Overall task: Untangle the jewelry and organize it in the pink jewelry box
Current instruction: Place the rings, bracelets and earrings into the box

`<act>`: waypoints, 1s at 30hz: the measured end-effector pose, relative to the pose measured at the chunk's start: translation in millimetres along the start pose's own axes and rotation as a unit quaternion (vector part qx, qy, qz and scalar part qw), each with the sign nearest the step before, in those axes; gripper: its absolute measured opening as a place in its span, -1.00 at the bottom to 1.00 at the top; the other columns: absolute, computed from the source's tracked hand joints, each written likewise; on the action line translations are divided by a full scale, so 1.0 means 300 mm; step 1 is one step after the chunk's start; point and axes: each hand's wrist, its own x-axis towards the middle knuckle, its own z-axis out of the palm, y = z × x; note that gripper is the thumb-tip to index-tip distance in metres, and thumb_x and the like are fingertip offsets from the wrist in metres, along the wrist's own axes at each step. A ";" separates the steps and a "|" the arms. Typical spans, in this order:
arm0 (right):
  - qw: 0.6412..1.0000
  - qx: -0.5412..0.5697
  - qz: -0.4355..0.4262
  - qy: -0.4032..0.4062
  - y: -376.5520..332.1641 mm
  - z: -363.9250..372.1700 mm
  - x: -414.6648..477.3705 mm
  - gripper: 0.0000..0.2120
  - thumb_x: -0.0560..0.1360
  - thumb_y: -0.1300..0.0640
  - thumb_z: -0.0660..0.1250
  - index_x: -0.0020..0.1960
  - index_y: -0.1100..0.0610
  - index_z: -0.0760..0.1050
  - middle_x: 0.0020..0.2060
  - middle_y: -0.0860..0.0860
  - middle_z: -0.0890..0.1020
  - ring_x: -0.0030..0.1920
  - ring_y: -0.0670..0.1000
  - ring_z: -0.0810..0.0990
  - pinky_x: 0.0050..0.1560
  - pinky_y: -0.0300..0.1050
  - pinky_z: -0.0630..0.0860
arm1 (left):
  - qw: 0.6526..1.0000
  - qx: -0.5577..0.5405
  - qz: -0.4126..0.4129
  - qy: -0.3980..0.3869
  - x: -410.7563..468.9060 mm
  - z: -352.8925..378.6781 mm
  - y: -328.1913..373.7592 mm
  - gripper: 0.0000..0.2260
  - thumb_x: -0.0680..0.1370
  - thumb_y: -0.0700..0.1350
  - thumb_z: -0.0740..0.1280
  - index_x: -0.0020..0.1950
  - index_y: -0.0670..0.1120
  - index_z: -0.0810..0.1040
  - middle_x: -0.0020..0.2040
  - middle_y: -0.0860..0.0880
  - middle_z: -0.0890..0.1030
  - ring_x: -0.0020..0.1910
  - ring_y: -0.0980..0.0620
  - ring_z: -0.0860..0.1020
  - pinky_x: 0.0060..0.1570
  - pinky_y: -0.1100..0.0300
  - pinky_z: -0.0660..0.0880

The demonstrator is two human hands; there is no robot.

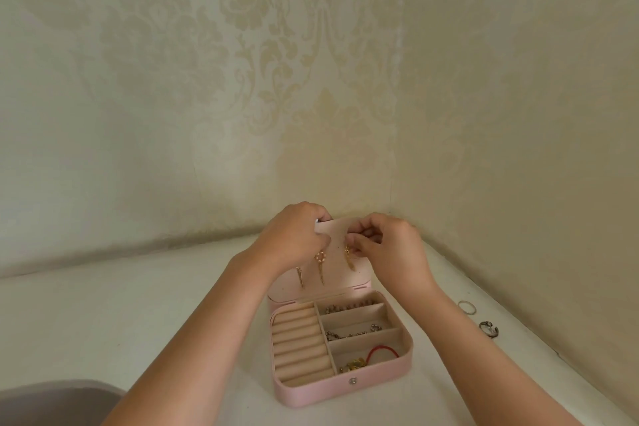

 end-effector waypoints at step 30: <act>0.998 -0.001 -0.027 0.058 -0.007 0.057 -0.033 -0.95 0.42 0.28 0.37 -0.19 0.17 0.56 -0.35 -0.05 0.60 -0.32 -0.17 0.51 -0.32 -0.38 0.44 | 1.000 0.007 0.016 0.011 -0.008 0.000 0.012 -0.86 0.44 -0.21 0.31 -0.16 0.03 0.58 -0.29 0.05 0.57 -0.35 0.08 0.47 -0.32 0.19 0.38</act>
